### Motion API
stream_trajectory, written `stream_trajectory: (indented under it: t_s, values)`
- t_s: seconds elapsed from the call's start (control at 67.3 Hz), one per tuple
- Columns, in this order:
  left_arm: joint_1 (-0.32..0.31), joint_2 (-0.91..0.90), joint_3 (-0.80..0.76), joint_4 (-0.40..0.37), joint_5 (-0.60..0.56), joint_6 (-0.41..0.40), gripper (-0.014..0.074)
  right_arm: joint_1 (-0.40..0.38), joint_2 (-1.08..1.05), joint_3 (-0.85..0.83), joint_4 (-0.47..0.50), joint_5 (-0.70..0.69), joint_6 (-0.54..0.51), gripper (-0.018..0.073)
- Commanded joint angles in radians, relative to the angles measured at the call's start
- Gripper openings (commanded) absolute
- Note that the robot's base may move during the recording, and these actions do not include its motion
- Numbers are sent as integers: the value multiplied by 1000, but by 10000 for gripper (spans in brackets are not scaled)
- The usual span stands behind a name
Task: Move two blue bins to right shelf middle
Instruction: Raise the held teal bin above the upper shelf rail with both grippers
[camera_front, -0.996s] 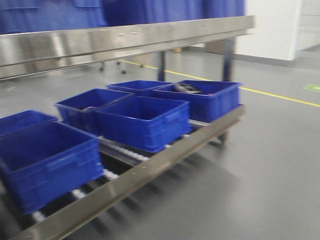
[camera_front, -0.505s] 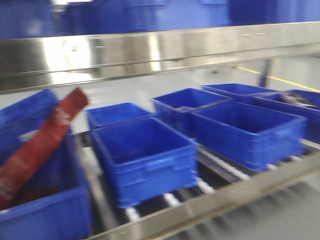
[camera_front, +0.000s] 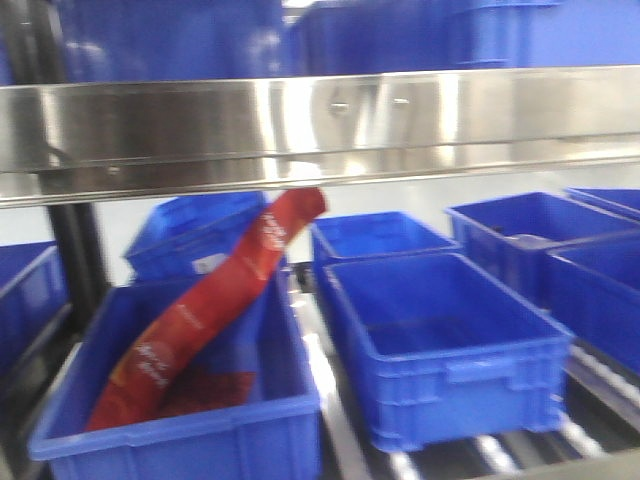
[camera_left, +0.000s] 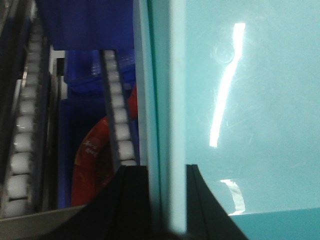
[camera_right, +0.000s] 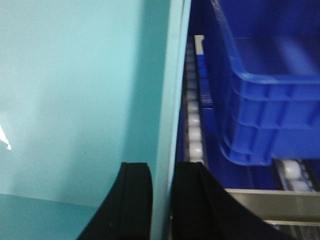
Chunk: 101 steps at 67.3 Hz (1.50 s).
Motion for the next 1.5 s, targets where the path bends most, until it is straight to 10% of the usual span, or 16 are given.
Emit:
stream_trajectory:
  t_s: [0.0,1.486]
  values:
    - [-6,-13,-18,11,-109,-5,-111,3,-19,-18,19,-85,-12,-163]
    - [-6,-13,-18,11,-109,-5,-111,3,-19,-18,22,-87,-12,-163]
